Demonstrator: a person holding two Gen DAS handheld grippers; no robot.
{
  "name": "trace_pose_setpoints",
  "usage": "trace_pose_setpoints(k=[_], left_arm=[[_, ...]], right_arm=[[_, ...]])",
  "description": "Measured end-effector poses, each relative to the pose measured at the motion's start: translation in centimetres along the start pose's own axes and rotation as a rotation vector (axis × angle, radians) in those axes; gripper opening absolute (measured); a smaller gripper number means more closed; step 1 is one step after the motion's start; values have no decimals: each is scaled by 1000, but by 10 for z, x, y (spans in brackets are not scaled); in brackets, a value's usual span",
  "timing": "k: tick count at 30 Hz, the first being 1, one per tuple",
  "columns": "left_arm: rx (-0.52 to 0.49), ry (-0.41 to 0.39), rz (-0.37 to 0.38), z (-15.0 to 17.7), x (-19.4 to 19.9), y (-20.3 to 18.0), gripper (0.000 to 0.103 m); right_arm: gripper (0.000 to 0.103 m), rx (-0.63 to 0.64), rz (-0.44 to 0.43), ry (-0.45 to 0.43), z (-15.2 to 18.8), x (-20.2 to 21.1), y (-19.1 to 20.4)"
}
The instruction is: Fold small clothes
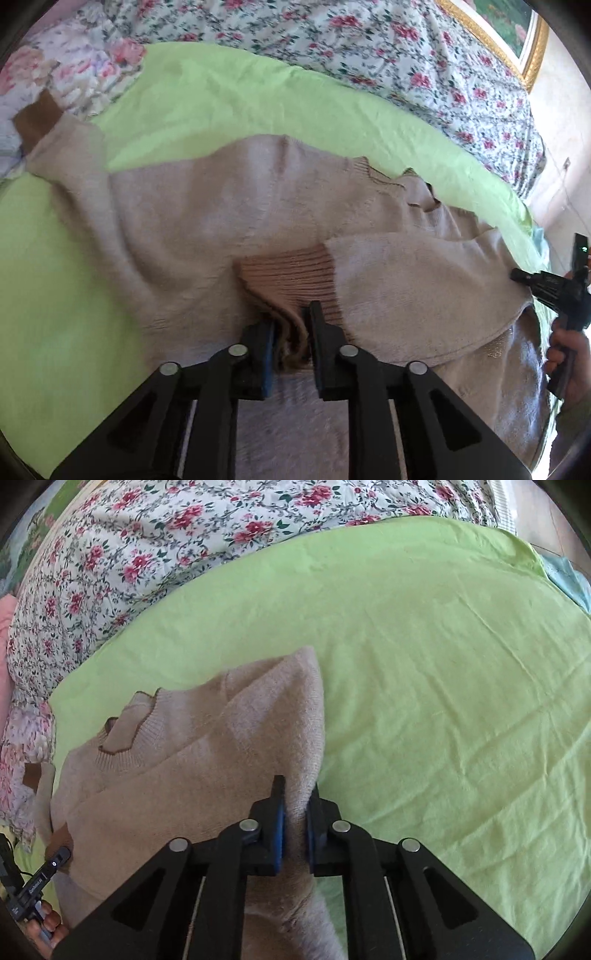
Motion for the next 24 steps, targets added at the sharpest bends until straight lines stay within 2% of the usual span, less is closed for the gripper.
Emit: trace_pose_setpoints(k=[1, 3, 5, 9, 12, 19, 24], left_arm=[[7, -5, -2, 0, 5, 4, 20], [30, -16, -4, 3, 17, 17, 32], [60, -39, -19, 4, 32, 34, 39], [141, -63, -15, 3, 52, 64, 52], [213, -68, -19, -2, 59, 92, 54], [338, -48, -50, -17, 48, 144, 60], [478, -61, -51, -40, 38, 191, 63]], right_arm=[[21, -6, -7, -9, 2, 8, 3], [48, -14, -34, -47, 7, 25, 9], [58, 3, -73, -92, 14, 44, 20], [58, 33, -172, -71, 35, 57, 42], [58, 40, -229, -19, 54, 54, 58], [58, 72, -291, 54, 88, 47, 90], [58, 97, -315, 97, 108, 42, 108]])
Point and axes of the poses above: each gripper's, at about its wrist camera, not at the fingertips, and x roughly against the way its jaws point, y to its left, z to its underside, the point moved 2 cm from there along -x, roughly the way its jaws point, and after that the axes turned 6 degrees about -z, right-handed, at the moved point
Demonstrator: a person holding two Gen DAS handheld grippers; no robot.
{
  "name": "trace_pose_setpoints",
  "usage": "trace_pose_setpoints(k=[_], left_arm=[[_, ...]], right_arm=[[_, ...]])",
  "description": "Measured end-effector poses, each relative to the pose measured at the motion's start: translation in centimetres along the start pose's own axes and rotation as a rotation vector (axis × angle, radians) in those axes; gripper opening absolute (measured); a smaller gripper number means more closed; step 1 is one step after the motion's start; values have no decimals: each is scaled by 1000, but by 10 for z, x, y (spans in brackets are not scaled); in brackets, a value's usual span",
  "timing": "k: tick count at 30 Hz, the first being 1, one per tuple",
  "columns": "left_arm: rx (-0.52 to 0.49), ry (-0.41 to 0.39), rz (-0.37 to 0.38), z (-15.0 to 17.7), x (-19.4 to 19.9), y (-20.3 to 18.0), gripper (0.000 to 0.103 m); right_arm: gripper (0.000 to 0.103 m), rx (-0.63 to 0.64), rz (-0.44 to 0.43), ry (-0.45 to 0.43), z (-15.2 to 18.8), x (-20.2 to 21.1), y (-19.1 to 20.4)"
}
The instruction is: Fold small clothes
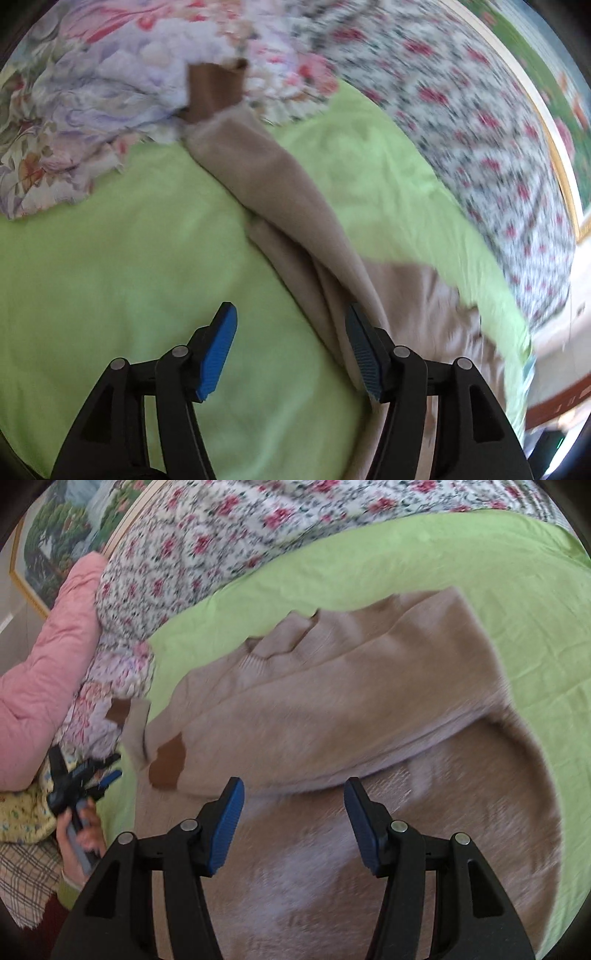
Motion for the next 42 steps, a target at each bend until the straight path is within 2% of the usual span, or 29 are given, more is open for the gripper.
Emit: trace_pose_setpoints(k=[5, 8, 12, 16, 17, 18, 19, 20, 21, 24, 28, 32, 34, 38, 42], left_arm=[[78, 3, 7, -43, -25, 19, 72], [119, 0, -29, -69, -46, 31, 74], [238, -3, 24, -100, -67, 47, 77], [234, -41, -50, -123, -80, 43, 75], [226, -51, -72, -126, -82, 41, 70], [210, -65, -96, -131, -84, 38, 53], [187, -67, -113, -135, -87, 34, 41], [167, -59, -119, -137, -91, 30, 13], [151, -55, -118, -137, -90, 29, 4], [110, -108, -114, -132, -73, 17, 4], [-3, -175, -49, -111, -31, -25, 3], [-156, -218, 50, -76, 14, -88, 3], [-238, -241, 128, -52, 39, -123, 3], [-389, -249, 252, -5, 71, -187, 3], [-527, -191, 348, 45, 77, -245, 3]], right_arm=[[58, 5, -16, 40, 13, -11, 9], [58, 8, -26, 59, 20, -15, 15], [58, 21, -47, 73, 27, -15, 23], [58, 9, -62, 82, 31, -14, 26], [58, 8, -62, 84, 32, -14, 26], [58, 11, -59, 88, 34, -15, 27], [58, 12, -58, 90, 34, -15, 27], [58, 8, -62, 91, 35, -15, 27], [58, 0, -67, 92, 35, -15, 25], [58, -4, -63, 83, 35, -12, 22], [58, -26, -65, 65, 35, -7, 15], [58, -43, -78, 44, 35, -1, 12], [58, -52, -82, 31, 37, 3, 10], [58, -65, -81, 5, 38, 14, 5], [58, -80, -67, -32, 39, 33, -7]])
Point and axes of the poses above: each gripper's, at about its wrist camera, not at the fingertips, and x roughly against the way its jaws point, y to its left, z to its underside, the point moved 2 cm from there along -x, roughly the way its jaws point, and after that the axes turned 6 degrees about -z, right-handed, at the moved point
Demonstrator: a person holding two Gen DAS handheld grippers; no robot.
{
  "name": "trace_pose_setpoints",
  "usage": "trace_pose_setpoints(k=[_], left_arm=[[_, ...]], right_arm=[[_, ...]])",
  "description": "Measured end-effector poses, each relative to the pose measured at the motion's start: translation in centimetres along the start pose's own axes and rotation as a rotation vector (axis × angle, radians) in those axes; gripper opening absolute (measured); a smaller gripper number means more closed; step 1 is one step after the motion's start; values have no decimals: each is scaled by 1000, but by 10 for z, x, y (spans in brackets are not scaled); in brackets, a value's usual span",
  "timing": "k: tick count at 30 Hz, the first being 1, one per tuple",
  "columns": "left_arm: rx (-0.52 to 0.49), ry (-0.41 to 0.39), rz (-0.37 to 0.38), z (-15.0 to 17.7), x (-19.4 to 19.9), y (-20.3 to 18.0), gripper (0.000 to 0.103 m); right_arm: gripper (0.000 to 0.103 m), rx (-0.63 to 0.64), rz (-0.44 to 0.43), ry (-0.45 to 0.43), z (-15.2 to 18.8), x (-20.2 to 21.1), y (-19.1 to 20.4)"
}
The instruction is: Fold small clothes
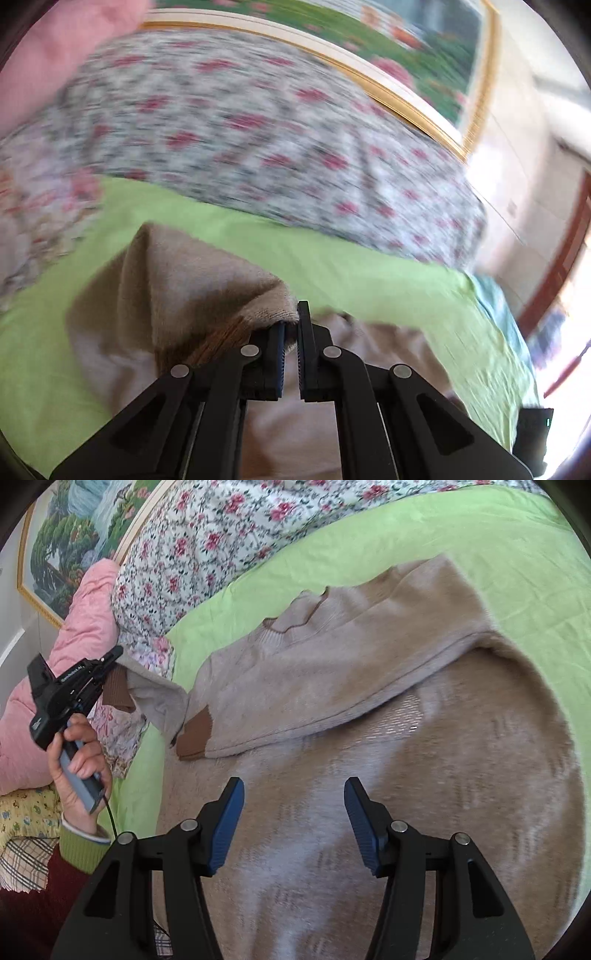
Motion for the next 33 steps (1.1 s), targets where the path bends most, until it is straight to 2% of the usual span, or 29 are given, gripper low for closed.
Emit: trace_pose_setpoints(k=[5, 9, 13, 16, 18, 20, 22, 24, 26, 28, 31, 33], left_arm=[[-179, 93, 156, 41, -17, -84, 3], [-307, 221, 171, 85, -56, -130, 4], [-333, 342, 130, 117, -89, -133, 6], [-319, 409, 110, 132, -97, -123, 17], [-307, 413, 89, 137, -89, -112, 35], [-295, 401, 63, 141, -74, -100, 46], [-272, 382, 42, 139, -55, -83, 47], [-244, 359, 1, 138, -35, -61, 48], [-213, 335, -78, 136, -19, -32, 49], [-178, 314, -206, 134, -7, 1, 49], [-123, 325, -357, 134, -4, 46, 49], [-111, 357, -417, 137, -9, 67, 49]], right_arm=[[58, -42, 28, -58, -2, 22, -20], [58, -78, 45, -82, -6, 33, -35], [58, -80, 54, -98, -9, 37, -39], [58, -78, 56, -98, -10, 37, -41], [58, -75, 57, -96, -13, 35, -41], [58, -66, 56, -96, -19, 30, -39], [58, -56, 55, -95, -26, 24, -37], [58, -42, 54, -85, -35, 14, -33], [58, -18, 58, -77, -44, 2, -25], [58, 28, 67, -70, -56, -12, -12], [58, 139, 88, -54, -71, -39, 18], [58, 225, 111, -38, -76, -56, 36]])
Point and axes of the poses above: each gripper's, at about its wrist camera, not at the fingertips, and x roughly against the way its jaws point, y to its left, z to its underside, the point moved 2 cm from there along -x, roughly the way its jaws point, and after that the axes turned 6 degrees about -z, right-handed, at the moved point
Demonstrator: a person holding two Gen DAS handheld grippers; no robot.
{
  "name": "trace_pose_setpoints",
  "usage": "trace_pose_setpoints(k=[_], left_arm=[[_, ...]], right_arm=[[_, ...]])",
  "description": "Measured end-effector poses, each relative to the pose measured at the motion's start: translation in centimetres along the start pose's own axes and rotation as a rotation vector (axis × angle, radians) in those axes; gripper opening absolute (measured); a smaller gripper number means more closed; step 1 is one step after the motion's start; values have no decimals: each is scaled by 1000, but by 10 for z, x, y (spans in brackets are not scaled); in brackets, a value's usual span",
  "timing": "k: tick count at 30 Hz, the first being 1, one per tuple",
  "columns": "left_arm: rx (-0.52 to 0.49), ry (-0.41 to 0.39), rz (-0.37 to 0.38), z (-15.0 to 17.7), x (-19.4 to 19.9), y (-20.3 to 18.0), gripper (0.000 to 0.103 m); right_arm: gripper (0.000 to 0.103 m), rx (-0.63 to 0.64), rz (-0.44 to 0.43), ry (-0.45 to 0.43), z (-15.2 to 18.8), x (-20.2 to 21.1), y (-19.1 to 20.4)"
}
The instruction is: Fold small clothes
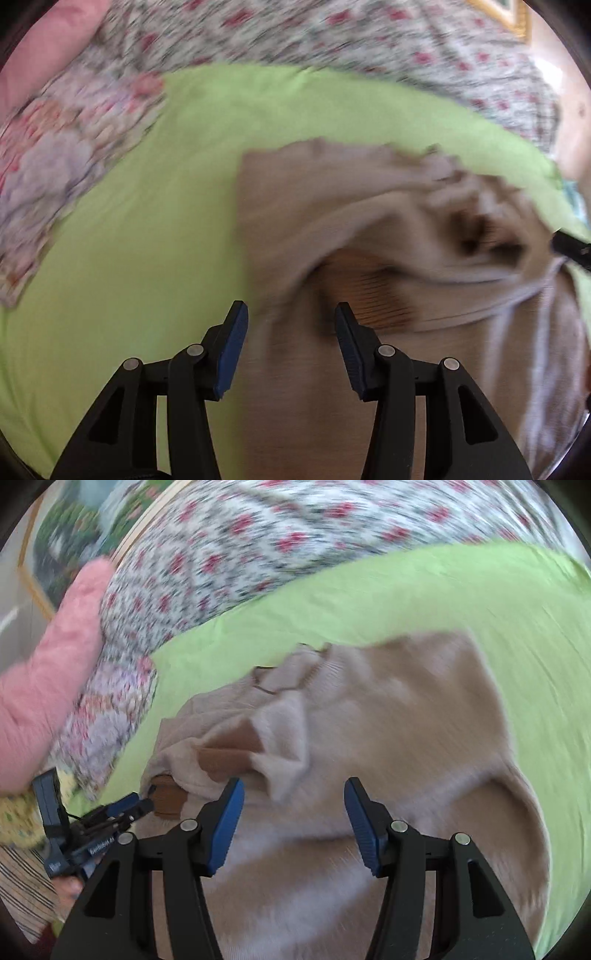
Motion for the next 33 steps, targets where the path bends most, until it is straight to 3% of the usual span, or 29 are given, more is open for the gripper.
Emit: trace_pose_setpoints(k=[5, 9, 10, 11, 12, 16, 19, 26, 29, 31, 33], left_arm=[[-7, 37, -14, 5, -26, 9, 49], [11, 28, -23, -4, -32, 8, 50], [28, 33, -25, -5, -34, 7, 50], [44, 34, -26, -7, -36, 8, 50], [57, 31, -29, -8, -36, 9, 50], [115, 30, -41, -9, -37, 18, 50], [131, 19, -25, -7, -34, 19, 51], [155, 19, -44, 0, -26, 12, 49], [182, 15, -34, 1, -23, 16, 49], [193, 7, -36, 1, -21, 17, 49], [201, 22, -35, 3, -23, 18, 49]], right_arm=[[58, 312, 126, 96, -4, -52, 43], [57, 488, 263, 139, 4, -83, 49], [50, 479, 272, 128, 2, -84, 46], [14, 441, 251, 117, -3, -83, 42], [6, 371, 211, 90, -12, -76, 36], [6, 26, -32, -188, -45, -1, 2], [6, -157, -78, -328, -47, 43, -33], [6, -265, 0, -177, -7, 10, -84], [6, -270, 3, -201, -4, 14, -87], [6, -208, 20, -233, -7, 23, -76], [6, -173, 37, -206, -9, 22, -70]])
Point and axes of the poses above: each gripper's, at about its wrist camera, not at the fingertips, and x roughly against the way its jaws point, y to its left, z to its underside, the point moved 2 cm from there along -x, roughly the way its jaws point, and after that the axes turned 6 degrees about -z, right-handed, at the moved point
